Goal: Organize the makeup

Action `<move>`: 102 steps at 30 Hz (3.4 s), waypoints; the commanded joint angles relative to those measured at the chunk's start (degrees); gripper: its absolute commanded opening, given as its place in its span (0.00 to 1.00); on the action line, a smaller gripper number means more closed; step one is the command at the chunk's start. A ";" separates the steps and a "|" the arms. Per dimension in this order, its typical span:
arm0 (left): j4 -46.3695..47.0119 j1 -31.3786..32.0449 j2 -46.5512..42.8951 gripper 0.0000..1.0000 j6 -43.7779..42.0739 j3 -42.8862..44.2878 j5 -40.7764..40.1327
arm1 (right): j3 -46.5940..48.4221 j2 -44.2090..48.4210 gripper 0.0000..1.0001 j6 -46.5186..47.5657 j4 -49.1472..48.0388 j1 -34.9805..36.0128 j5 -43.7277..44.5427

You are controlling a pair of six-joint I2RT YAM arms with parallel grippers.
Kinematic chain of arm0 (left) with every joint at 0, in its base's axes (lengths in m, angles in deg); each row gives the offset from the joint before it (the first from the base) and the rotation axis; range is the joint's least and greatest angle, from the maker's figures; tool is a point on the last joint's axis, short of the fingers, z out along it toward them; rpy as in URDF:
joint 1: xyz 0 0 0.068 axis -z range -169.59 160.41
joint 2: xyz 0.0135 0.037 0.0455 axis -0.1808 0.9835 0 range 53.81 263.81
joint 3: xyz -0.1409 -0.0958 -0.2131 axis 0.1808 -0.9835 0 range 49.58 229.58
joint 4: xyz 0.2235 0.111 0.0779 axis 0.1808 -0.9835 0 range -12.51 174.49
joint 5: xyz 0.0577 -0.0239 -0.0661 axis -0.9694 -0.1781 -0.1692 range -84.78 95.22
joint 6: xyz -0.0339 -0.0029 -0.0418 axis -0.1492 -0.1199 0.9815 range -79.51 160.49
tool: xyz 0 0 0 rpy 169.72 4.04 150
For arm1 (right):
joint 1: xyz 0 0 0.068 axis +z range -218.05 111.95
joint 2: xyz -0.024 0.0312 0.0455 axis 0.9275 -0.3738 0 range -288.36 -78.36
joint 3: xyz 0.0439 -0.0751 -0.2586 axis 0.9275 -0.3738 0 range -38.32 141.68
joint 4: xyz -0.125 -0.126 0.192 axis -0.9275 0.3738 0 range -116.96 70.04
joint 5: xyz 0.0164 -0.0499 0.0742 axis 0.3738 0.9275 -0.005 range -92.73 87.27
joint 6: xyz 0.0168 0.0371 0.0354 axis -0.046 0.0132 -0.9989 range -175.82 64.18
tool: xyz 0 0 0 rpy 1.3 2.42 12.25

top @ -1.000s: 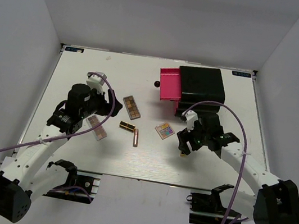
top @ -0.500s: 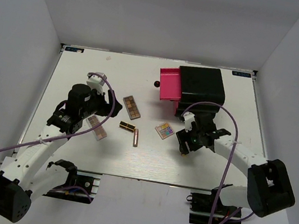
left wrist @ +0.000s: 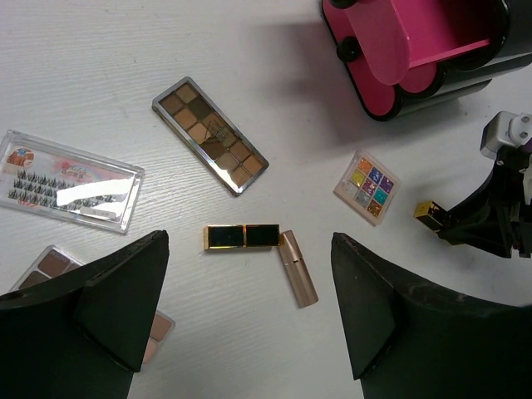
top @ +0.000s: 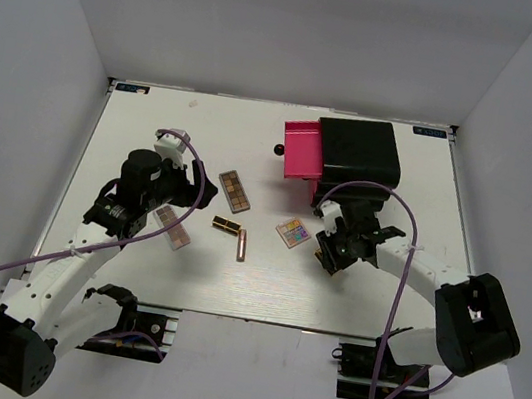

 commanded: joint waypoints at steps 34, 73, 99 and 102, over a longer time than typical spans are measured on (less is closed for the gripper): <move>-1.29 0.57 4.11 0.81 23.78 -0.93 -0.16 | 73.65 -30.63 0.00 -2.39 6.44 1.97 7.37; -7.35 2.15 23.88 0.78 41.89 3.46 -3.15 | 80.00 -39.87 0.53 -2.30 18.48 1.70 13.99; -15.53 9.62 39.00 0.81 53.93 13.75 -10.86 | 33.08 7.05 0.50 -3.35 -0.24 -1.02 -15.19; -16.23 10.15 41.72 0.82 54.64 15.50 -11.76 | 30.53 9.87 0.50 -3.53 -1.20 -1.63 -15.11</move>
